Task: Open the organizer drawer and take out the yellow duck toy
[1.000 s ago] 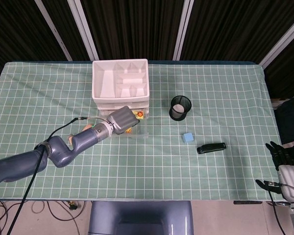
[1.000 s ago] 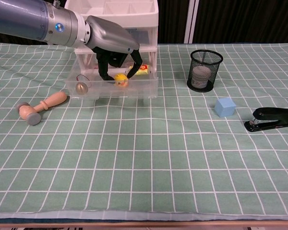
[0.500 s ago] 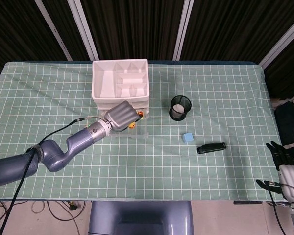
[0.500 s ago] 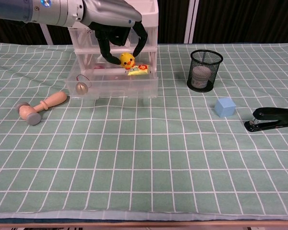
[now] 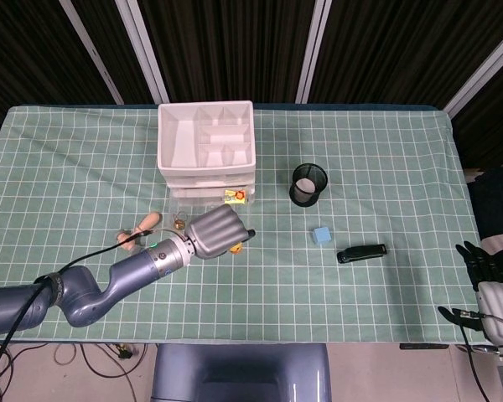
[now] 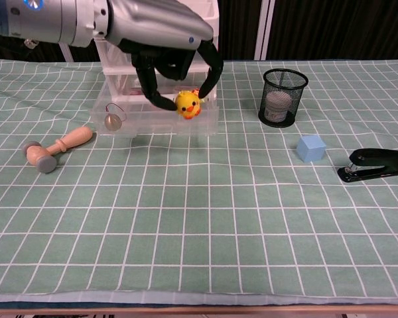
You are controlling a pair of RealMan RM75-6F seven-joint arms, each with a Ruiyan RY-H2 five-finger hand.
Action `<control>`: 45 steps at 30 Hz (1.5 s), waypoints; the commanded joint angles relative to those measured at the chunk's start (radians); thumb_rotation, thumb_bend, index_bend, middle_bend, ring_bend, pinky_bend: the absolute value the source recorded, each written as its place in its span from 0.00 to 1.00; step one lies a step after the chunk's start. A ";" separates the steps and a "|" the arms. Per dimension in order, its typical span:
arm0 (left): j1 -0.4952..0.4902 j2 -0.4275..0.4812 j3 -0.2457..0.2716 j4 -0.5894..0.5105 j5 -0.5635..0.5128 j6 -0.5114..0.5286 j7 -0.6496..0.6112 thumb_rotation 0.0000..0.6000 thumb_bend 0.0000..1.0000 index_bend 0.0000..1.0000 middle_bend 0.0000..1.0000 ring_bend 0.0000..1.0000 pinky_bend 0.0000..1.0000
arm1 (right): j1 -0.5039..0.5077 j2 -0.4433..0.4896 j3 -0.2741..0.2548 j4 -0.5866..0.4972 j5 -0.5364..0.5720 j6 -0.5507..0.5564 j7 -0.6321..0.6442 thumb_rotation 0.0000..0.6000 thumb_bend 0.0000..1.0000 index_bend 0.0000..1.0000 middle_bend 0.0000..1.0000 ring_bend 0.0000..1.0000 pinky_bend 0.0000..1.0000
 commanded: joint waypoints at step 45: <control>-0.005 -0.166 0.182 0.062 -0.141 -0.050 0.103 1.00 0.13 0.39 1.00 1.00 1.00 | 0.002 0.005 0.001 -0.009 0.008 -0.009 0.001 1.00 0.07 0.00 0.00 0.00 0.23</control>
